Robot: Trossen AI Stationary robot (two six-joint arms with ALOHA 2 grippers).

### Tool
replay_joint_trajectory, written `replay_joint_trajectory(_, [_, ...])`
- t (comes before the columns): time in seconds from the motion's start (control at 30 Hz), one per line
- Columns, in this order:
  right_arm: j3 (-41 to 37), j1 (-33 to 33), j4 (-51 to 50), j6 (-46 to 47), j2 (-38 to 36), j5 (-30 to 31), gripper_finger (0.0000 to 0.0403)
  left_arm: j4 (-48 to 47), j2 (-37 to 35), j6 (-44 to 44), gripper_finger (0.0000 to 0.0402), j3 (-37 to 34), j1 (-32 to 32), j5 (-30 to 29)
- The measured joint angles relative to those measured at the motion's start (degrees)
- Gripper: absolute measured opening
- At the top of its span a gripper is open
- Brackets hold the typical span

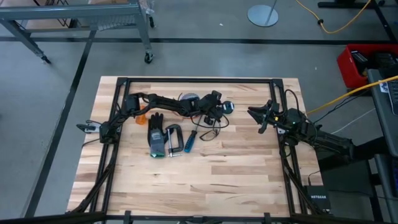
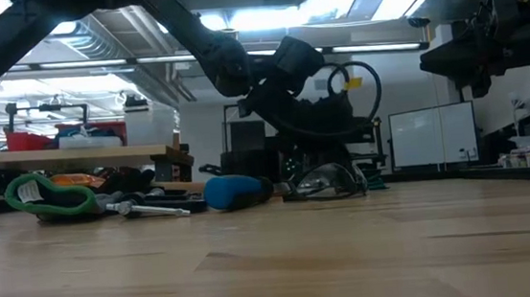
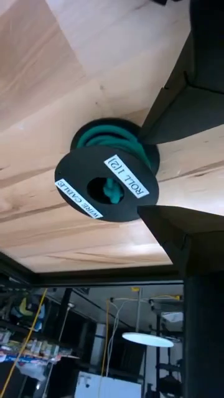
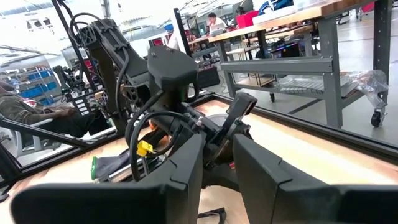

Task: Coil cords
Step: Uncoil the wire from the cable spool

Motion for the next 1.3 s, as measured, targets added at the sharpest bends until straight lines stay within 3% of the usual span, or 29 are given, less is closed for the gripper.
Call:
replay_joint_trajectory(0.63, [0.02,0.00,0.42,0.13,0.00,-0.28,0.0095,1.69,0.00,0.99,0.0160,0.00,-0.36,1.71])
replay_joint_trajectory(1.3, [0.02,0.00,0.46,1.70,0.00,-0.09,0.0095,1.54,0.00,0.32,0.0024,0.00,-0.35,1.71])
